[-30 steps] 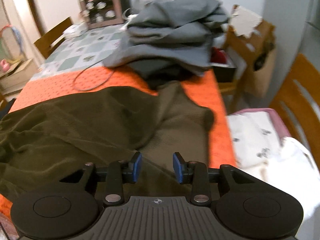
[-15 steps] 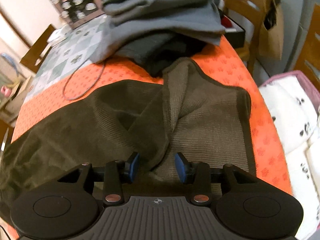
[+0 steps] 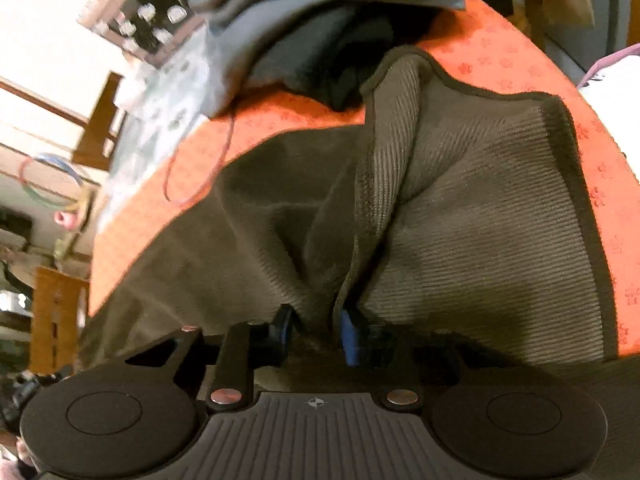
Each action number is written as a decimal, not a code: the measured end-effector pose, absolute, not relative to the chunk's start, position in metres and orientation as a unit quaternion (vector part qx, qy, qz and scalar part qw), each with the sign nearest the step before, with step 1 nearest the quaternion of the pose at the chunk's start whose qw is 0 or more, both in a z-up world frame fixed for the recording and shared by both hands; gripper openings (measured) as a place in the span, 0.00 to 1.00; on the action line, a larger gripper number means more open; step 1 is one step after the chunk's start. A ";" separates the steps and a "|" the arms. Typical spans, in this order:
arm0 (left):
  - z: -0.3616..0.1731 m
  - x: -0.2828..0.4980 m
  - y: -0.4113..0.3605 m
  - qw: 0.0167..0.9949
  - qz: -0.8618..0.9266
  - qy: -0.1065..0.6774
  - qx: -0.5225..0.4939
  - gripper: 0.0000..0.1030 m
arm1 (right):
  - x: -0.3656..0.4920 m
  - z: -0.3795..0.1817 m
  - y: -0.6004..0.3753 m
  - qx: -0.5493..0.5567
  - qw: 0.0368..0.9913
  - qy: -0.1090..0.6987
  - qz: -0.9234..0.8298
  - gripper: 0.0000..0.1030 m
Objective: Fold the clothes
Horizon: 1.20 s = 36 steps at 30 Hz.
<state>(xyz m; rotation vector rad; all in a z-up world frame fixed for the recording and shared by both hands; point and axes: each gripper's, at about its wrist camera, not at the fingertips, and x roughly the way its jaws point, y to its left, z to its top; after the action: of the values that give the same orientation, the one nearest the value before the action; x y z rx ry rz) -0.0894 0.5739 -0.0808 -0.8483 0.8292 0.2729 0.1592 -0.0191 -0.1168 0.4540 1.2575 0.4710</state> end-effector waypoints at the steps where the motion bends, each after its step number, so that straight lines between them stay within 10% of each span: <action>1: -0.080 -0.092 0.576 0.819 0.125 0.381 -0.411 0.57 | 0.159 -0.117 -0.022 0.220 0.757 0.576 0.216 0.24; 16: -0.091 -0.096 0.580 0.808 0.126 0.379 -0.432 0.51 | 0.153 -0.112 -0.021 0.202 0.751 0.591 0.215 0.26; 21: -0.080 -0.093 0.574 0.818 0.061 0.359 -0.444 0.33 | 0.150 -0.079 -0.023 0.221 0.769 0.551 0.237 0.26; 36: -0.093 -0.094 0.570 0.813 0.071 0.392 -0.425 0.45 | 0.146 -0.112 -0.012 0.157 0.750 0.593 0.247 0.14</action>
<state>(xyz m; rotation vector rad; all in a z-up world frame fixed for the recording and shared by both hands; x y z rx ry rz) -0.0945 0.5701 -0.0929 -0.9070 0.8359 0.1523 0.1464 -0.0116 -0.1124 0.3427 1.2961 0.5399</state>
